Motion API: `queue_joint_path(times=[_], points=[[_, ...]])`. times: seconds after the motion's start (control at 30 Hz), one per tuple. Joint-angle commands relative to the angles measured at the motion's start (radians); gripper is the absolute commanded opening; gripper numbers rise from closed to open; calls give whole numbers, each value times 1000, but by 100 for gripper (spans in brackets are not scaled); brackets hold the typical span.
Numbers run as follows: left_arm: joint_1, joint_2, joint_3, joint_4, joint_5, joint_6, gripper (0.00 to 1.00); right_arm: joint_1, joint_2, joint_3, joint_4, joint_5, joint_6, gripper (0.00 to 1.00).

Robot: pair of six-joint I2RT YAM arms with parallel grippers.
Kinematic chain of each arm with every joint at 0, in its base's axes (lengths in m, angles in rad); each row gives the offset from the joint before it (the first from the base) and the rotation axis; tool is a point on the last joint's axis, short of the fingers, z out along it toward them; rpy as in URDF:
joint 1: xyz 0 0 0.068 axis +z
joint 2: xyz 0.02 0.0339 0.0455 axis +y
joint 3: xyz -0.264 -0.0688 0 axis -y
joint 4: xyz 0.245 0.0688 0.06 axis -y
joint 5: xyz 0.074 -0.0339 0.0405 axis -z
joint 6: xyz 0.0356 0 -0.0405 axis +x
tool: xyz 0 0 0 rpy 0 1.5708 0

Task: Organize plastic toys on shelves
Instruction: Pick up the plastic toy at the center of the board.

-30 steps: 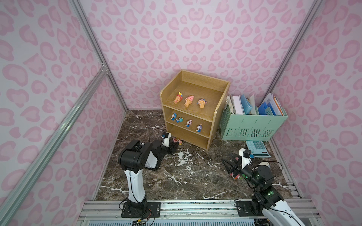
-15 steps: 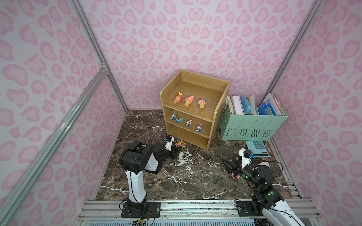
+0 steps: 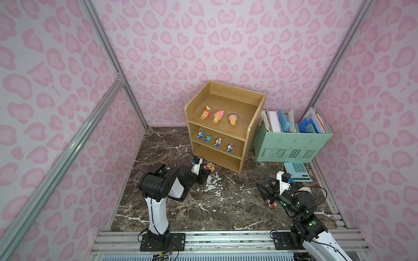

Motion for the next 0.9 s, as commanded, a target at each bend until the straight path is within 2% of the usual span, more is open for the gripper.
queue_joint_path(times=[0.0, 0.13, 0.4, 0.6, 0.87], points=[[-1, -13, 11, -25, -4, 19, 45, 1, -2, 1, 13, -4, -1, 74], [-2, -42, 13, -44, 6, 11, 35, 1, -5, 3, 5, -2, -5, 74], [-1, -98, -4, -56, -22, -17, 32, -3, -9, 1, 5, -5, -6, 74], [10, -123, -11, -3, -33, -62, 32, -6, -24, -2, -4, -5, -6, 74], [38, -114, 91, -92, -162, -73, 32, -9, -27, 0, -6, -7, -6, 74]])
